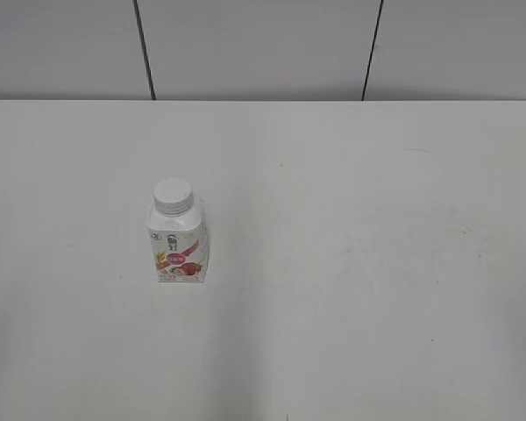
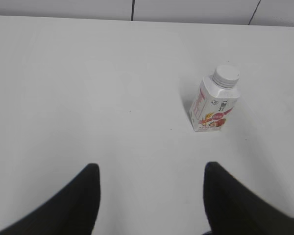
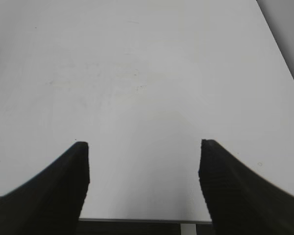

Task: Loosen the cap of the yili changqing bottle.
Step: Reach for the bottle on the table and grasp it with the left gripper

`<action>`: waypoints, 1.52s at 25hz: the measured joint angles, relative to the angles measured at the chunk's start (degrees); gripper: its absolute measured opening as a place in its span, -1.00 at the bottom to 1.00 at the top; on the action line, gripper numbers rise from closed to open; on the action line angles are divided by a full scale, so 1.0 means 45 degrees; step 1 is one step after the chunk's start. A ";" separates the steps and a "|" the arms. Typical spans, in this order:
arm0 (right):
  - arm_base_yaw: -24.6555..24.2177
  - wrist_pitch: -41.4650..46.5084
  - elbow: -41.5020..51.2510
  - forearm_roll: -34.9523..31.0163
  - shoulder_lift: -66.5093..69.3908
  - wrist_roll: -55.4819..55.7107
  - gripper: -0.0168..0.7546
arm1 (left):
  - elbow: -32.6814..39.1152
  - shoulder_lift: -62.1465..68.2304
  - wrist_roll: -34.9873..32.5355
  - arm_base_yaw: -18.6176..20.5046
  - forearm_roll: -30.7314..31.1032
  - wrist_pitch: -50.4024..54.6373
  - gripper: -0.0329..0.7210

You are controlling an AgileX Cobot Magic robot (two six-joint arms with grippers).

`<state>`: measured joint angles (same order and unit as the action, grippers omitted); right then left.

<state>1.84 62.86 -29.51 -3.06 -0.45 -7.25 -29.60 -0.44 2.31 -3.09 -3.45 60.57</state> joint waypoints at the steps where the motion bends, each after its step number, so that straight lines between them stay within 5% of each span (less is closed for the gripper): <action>1: 0.0000 0.0000 0.0000 0.0000 0.0000 0.0000 0.47 | 0.0000 0.0000 0.0000 0.0000 0.0000 0.0000 0.20; 24: 0.0000 0.0000 0.0000 0.0000 0.0000 0.0000 0.47 | 0.0000 0.0000 0.0000 0.0000 -0.0030 0.0000 0.20; 30: 0.0000 0.0000 0.0000 0.0000 0.0000 0.0000 0.47 | -0.0013 0.0000 0.0000 0.0000 -0.1094 -0.0250 0.20; 38: 0.0000 0.0000 0.0000 0.0000 0.0000 0.0000 0.47 | -0.0896 0.1101 -0.0514 0.0000 0.1488 -0.2704 0.20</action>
<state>1.84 62.86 -29.51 -3.06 -0.45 -7.25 -33.63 4.51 0.00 -3.09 3.24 48.40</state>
